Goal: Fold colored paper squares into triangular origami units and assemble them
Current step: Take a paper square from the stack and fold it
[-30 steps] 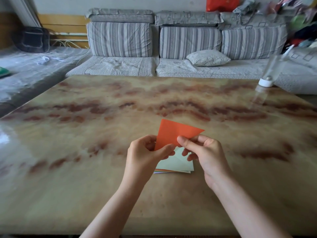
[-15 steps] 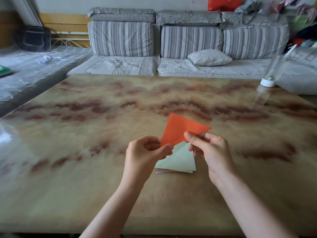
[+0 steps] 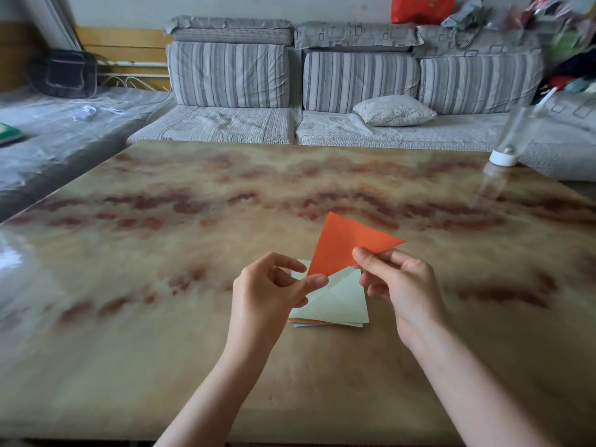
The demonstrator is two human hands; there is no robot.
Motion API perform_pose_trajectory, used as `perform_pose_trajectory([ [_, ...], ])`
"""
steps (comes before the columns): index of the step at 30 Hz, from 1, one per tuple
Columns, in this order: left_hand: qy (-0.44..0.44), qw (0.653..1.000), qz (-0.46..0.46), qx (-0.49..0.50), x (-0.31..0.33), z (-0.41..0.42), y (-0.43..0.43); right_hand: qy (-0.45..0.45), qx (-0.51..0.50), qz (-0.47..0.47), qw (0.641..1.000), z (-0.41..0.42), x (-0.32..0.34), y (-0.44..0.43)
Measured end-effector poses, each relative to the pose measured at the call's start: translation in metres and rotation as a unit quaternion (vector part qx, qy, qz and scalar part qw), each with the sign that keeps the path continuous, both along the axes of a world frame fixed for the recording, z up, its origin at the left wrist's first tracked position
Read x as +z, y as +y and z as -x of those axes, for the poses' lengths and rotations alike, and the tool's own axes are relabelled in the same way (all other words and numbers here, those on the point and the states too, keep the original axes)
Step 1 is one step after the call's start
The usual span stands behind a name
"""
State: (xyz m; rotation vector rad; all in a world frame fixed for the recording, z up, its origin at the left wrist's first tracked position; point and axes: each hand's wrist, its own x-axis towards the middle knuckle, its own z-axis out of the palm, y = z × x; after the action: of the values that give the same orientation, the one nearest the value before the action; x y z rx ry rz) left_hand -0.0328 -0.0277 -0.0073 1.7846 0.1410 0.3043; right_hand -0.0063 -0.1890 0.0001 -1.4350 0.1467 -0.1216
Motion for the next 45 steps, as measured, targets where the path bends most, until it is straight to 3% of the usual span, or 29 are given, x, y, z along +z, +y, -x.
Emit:
perform_pose_trajectory([
  [4, -0.003, 0.999, 0.031, 0.019, -0.002, -0.004, 0.016, 0.011, 0.005, -0.021, 1.000, -0.006, 0.002, -0.013],
  [10, 0.035, 0.981, 0.186, -0.052, 0.013, -0.003, 0.010, 0.016, 0.148, 0.033, 0.988, -0.002, 0.001, -0.010],
  [13, 0.068, 0.976, 0.175, -0.114, 0.012, -0.002, 0.005, 0.019, 0.196, 0.068, 0.978, 0.000, 0.002, -0.007],
  [16, 0.060, 0.976, 0.176, -0.115, 0.006, -0.003, 0.002, 0.011, 0.200, 0.083, 0.976, 0.002, 0.002, -0.003],
  [20, 0.066, 0.964, 0.242, -0.087, 0.004, -0.005, 0.003, -0.082, 0.122, 0.079, 0.986, 0.004, -0.004, 0.002],
  [23, 0.069, 0.949, 0.295, -0.081, 0.005, -0.007, 0.005, -0.191, 0.148, 0.177, 0.954, 0.008, -0.006, 0.005],
  [26, 0.074, 0.942, 0.314, -0.097, 0.005, -0.007, 0.005, -0.209, 0.181, 0.233, 0.932, 0.010, -0.007, 0.009],
  [36, 0.082, 0.923, 0.340, -0.160, 0.010, -0.003, 0.001, -0.133, 0.114, 0.059, 0.983, 0.005, -0.005, 0.009],
  [45, 0.088, 0.956, 0.241, -0.145, 0.009, -0.001, -0.005, -0.098, 0.078, 0.008, 0.992, 0.004, -0.002, 0.004],
])
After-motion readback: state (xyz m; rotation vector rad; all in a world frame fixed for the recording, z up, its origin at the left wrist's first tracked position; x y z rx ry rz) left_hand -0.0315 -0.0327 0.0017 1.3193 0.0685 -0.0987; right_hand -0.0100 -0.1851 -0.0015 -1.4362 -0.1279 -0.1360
